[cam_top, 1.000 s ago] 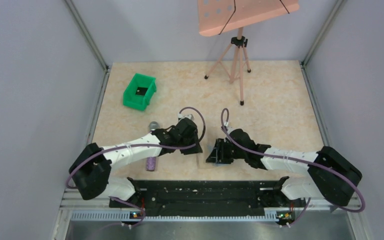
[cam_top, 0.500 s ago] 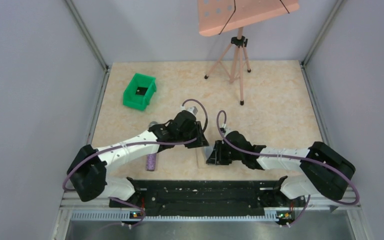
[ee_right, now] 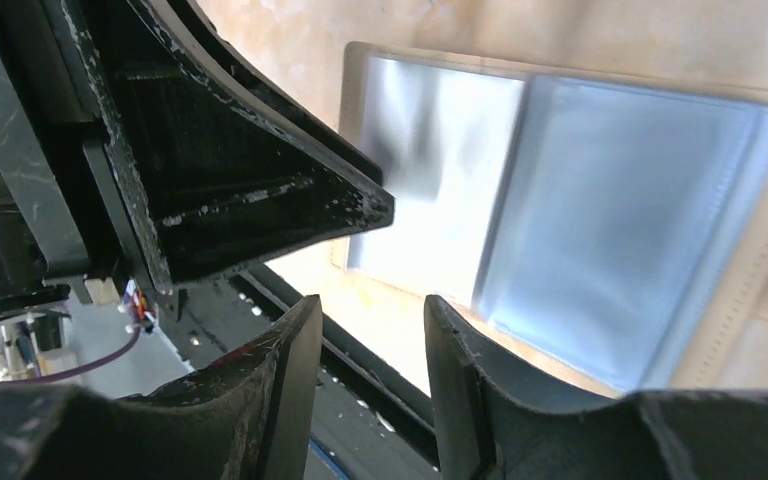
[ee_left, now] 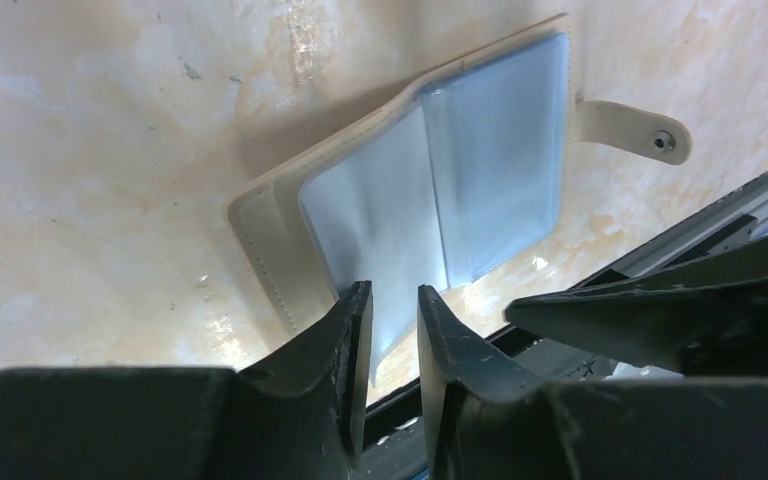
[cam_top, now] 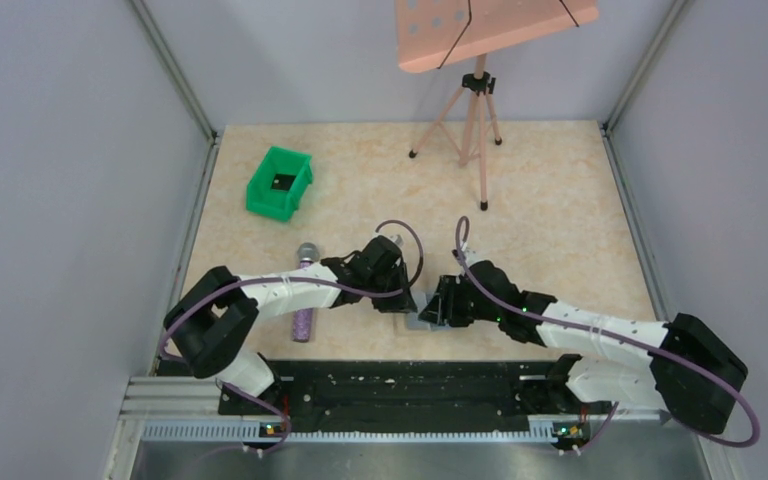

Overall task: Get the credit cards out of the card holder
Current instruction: Open the card holder at the center of the board.

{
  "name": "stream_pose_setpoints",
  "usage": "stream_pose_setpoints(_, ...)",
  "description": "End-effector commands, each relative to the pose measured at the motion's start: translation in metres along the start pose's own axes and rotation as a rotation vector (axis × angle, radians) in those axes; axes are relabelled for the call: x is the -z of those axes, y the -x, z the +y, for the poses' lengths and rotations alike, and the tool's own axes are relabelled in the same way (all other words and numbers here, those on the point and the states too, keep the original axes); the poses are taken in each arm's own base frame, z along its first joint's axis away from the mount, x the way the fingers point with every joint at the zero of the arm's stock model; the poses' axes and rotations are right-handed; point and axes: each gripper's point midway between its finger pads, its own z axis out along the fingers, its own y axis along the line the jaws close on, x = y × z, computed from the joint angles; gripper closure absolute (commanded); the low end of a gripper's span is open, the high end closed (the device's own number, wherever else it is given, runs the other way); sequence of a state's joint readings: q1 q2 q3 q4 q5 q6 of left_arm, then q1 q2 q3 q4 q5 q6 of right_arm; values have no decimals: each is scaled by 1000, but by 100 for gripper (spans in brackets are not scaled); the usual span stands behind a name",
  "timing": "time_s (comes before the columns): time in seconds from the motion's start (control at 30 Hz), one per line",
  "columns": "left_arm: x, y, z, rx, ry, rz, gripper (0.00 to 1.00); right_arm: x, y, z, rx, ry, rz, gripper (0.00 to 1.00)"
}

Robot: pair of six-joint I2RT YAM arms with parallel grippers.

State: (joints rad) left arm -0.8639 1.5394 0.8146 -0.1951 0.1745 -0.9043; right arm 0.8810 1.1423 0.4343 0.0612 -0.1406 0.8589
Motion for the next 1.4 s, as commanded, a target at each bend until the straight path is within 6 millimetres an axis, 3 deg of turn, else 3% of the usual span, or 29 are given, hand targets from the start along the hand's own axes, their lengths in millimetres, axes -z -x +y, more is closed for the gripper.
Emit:
stream_pose_setpoints(0.0, -3, 3, 6, -27, 7, -29, 71, 16, 15, -9, 32, -77, -46, 57)
stream_pose_setpoints(0.27, -15, -4, 19, -24, 43, -12, 72, 28, 32, -48, 10, -167, -90, 55)
stream_pose_setpoints(0.7, -16, -8, 21, -17, 48, -7, 73, 11, 22, -70, 18, -219, -54, 54)
stream_pose_setpoints(1.03, -12, -6, 21, -10, 56, -17, 73, 17, 28, -75, 39, -264, -72, 51)
stream_pose_setpoints(1.37, -11, -9, 19, -21, 65, -16, 73, 9, 21, -66, 26, -192, -48, 53)
